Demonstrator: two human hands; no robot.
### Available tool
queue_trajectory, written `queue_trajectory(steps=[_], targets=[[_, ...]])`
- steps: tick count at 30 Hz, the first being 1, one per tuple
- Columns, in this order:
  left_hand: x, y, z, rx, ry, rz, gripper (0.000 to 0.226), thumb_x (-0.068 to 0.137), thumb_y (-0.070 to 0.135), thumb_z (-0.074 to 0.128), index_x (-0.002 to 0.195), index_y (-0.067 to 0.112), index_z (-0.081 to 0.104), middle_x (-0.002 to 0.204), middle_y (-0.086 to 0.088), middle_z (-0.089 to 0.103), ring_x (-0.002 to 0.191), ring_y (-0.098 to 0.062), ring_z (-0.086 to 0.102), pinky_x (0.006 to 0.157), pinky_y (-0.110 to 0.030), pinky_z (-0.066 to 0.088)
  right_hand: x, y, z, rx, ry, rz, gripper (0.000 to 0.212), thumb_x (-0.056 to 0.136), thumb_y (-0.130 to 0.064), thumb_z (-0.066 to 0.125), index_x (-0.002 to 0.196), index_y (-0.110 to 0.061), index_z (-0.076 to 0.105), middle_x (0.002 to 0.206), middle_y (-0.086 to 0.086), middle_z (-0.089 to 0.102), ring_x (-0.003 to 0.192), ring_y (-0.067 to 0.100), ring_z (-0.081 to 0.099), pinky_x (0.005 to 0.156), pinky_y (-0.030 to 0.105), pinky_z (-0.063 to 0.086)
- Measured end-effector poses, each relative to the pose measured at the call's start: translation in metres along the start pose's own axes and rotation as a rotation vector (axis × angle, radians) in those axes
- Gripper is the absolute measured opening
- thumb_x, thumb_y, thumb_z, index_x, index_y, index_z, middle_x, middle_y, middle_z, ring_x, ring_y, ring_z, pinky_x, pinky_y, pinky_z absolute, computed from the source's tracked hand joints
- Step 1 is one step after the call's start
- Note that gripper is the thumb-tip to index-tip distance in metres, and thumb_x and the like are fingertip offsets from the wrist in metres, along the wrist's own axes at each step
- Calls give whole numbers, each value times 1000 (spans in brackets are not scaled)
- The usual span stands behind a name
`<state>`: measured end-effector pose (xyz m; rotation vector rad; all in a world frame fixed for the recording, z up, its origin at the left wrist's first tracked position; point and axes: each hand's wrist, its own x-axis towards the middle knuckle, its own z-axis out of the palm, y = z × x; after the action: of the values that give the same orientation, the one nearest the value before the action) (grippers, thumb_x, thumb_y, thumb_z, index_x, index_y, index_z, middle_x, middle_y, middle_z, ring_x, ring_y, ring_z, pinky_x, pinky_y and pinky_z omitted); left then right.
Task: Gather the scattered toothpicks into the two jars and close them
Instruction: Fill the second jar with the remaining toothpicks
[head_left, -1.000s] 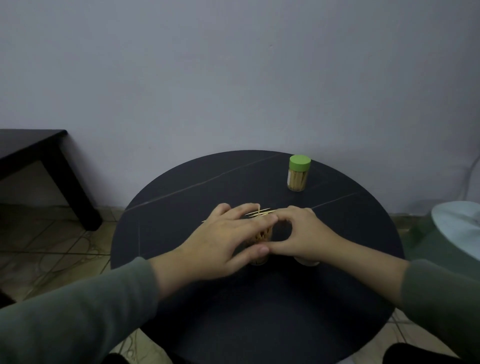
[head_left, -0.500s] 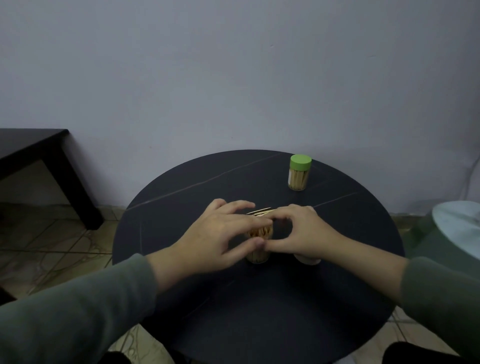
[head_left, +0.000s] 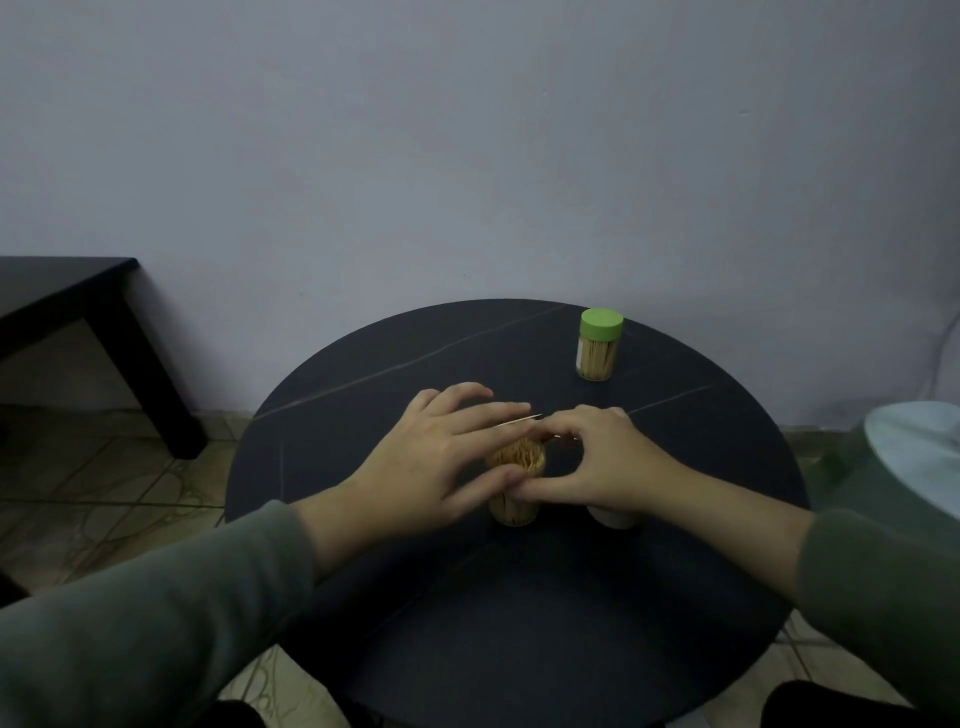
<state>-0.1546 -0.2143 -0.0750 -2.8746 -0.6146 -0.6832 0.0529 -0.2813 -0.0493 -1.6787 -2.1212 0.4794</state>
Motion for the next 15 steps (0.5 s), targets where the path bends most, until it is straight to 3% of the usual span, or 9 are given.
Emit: queue_trajectory(steps=[4,7,9,12,15], targets=[[-2,-6,-1,-52,-121,-18,53,97,60,28,141,37,44,150,13,39,138,-16,30,104,-40,32,5,7,0,-168,-40,-49,62,71,-72,62,123,-40,54,100,-28,48,91,-6,37,94,29,28],[-2,-11,-2,-197,-10,-189,52,98,56,27,141,34,46,142,16,47,132,-9,35,104,-38,32,10,19,-4,-316,-101,-149,79,66,-80,41,135,-43,44,115,-22,52,97,2,39,87,32,28],[1,-17,-3,-149,23,-360,49,97,52,33,141,32,45,134,13,54,125,-9,39,103,-39,35,13,23,-7,-261,-72,-109,70,70,-64,44,136,-42,43,115,-20,53,100,3,40,90,34,29],[2,-26,0,46,-137,-587,55,92,56,46,141,31,44,130,7,52,122,-14,40,102,-37,37,22,29,-4,-280,74,-14,47,86,-33,55,132,-42,48,112,-18,56,106,6,46,99,37,31],[3,-32,2,107,-350,-737,68,86,65,51,142,28,43,133,2,49,125,-19,41,102,-40,37,33,33,1,-455,113,77,37,93,-36,56,129,-39,52,122,-14,57,114,12,48,99,39,31]])
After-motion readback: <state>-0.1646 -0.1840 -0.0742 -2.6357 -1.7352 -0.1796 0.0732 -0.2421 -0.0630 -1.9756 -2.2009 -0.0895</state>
